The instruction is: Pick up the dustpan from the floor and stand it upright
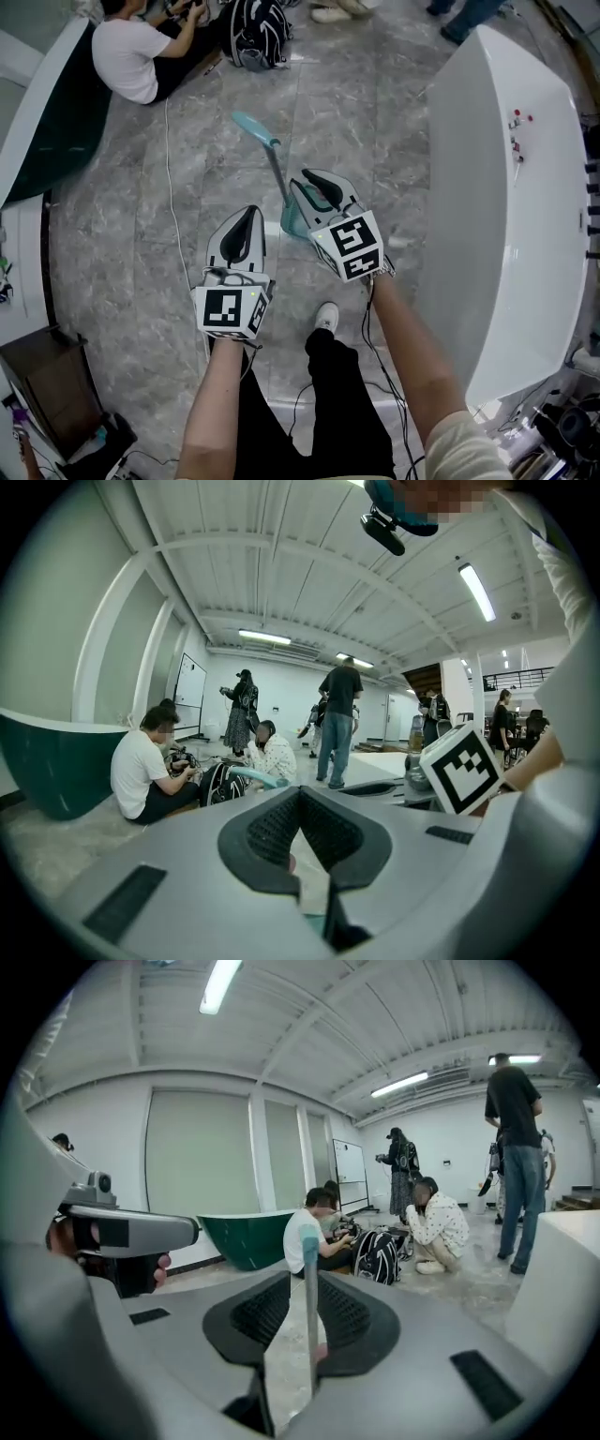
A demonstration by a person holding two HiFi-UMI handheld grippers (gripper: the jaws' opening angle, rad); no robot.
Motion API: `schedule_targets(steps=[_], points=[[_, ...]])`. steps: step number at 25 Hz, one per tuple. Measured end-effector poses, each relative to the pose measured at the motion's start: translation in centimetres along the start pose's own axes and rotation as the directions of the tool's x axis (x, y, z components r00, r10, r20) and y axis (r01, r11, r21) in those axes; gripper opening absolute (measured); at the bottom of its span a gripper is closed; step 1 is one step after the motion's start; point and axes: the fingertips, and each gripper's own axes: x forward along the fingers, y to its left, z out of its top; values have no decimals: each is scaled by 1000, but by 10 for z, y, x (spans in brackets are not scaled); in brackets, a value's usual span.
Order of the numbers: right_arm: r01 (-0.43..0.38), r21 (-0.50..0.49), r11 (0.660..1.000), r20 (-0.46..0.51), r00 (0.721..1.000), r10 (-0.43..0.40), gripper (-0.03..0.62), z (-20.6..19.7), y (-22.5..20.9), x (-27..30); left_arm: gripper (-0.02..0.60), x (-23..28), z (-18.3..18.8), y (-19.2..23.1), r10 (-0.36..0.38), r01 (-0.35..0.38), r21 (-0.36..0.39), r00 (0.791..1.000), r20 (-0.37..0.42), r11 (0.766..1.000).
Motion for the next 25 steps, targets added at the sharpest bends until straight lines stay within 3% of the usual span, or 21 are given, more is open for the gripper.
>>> schedule_targets(steps=[4, 7, 10, 13, 17, 21, 25], points=[[19, 33, 999, 64, 998, -21, 103, 28, -6, -40, 8, 3, 25, -15, 28, -27, -22, 999, 27, 999], [32, 51, 998, 68, 997, -35, 94, 65, 6, -75, 8, -12, 64, -35, 39, -38, -23, 999, 28, 999], [69, 45, 997, 67, 995, -71, 28, 128, 39, -121, 8, -50, 127, -56, -12, 13, 10, 1000, -7, 1000], [122, 32, 992, 81, 989, -124, 18, 204, 70, -164, 8, -87, 203, -66, -104, 104, -6, 994, -17, 995], [154, 44, 987, 104, 982, -158, 17, 277, 129, -203, 8, -147, 276, -54, -115, 114, 51, 993, 17, 992], [198, -13, 980, 137, 971, -194, 17, 322, 203, -239, 8, -228, 309, -32, -77, 73, 52, 994, 78, 996], [201, 7, 980, 173, 965, -199, 17, 338, 278, -267, 8, -318, 303, -12, -48, 46, 36, 996, 81, 998]])
